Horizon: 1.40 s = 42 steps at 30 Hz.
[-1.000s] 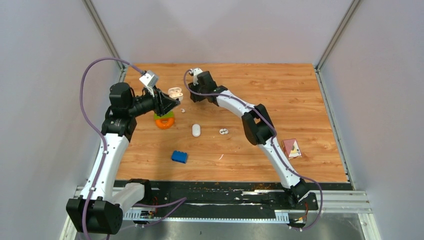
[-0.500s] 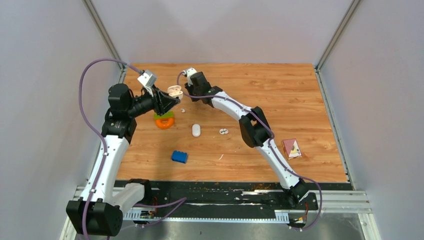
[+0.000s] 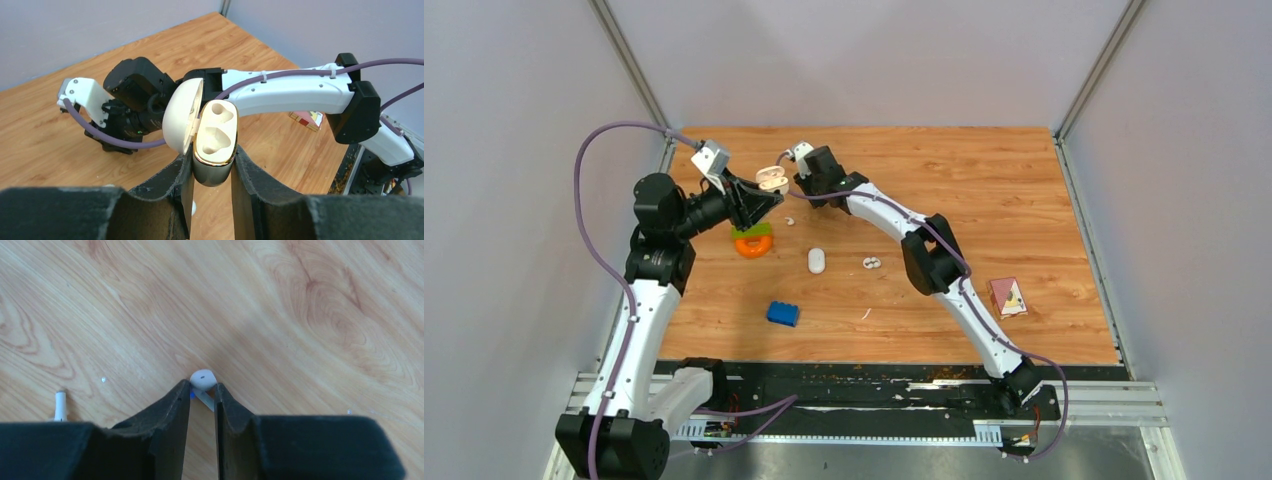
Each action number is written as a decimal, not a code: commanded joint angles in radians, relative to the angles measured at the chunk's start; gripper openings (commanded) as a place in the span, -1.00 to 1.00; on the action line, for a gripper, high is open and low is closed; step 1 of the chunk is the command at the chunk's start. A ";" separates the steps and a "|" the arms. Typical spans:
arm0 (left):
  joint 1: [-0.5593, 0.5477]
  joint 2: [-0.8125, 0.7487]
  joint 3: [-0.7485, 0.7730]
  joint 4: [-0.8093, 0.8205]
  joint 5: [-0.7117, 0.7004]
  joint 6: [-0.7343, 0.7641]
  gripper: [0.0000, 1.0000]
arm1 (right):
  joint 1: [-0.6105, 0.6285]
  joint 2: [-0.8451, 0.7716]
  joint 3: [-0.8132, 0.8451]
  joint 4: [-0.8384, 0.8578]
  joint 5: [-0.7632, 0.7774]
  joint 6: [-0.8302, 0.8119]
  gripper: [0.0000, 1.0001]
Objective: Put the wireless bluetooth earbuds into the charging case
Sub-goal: Move the earbud to the center of the board.
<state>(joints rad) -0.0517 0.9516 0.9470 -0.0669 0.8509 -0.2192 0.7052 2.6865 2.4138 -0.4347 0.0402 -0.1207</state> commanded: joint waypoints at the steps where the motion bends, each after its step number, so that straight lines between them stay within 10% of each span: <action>1: 0.006 -0.045 -0.026 0.111 -0.002 -0.062 -0.89 | -0.015 0.029 0.059 -0.045 -0.022 -0.096 -0.49; 18: 0.006 -0.034 -0.066 0.187 -0.008 -0.123 -0.88 | -0.096 -0.017 -0.003 -0.039 -0.129 -0.063 -0.96; 35: 0.007 0.002 -0.080 0.250 0.006 -0.137 -0.88 | -0.108 -0.460 -0.664 -0.250 -0.371 0.074 -1.00; 42: 0.006 0.008 -0.104 0.291 0.006 -0.151 -0.88 | -0.112 -0.622 -0.824 -0.251 -0.410 0.091 -0.38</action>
<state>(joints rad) -0.0517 0.9577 0.8539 0.1570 0.8474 -0.3511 0.5934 2.1372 1.5970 -0.6498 -0.3248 -0.0498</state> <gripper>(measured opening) 0.358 0.239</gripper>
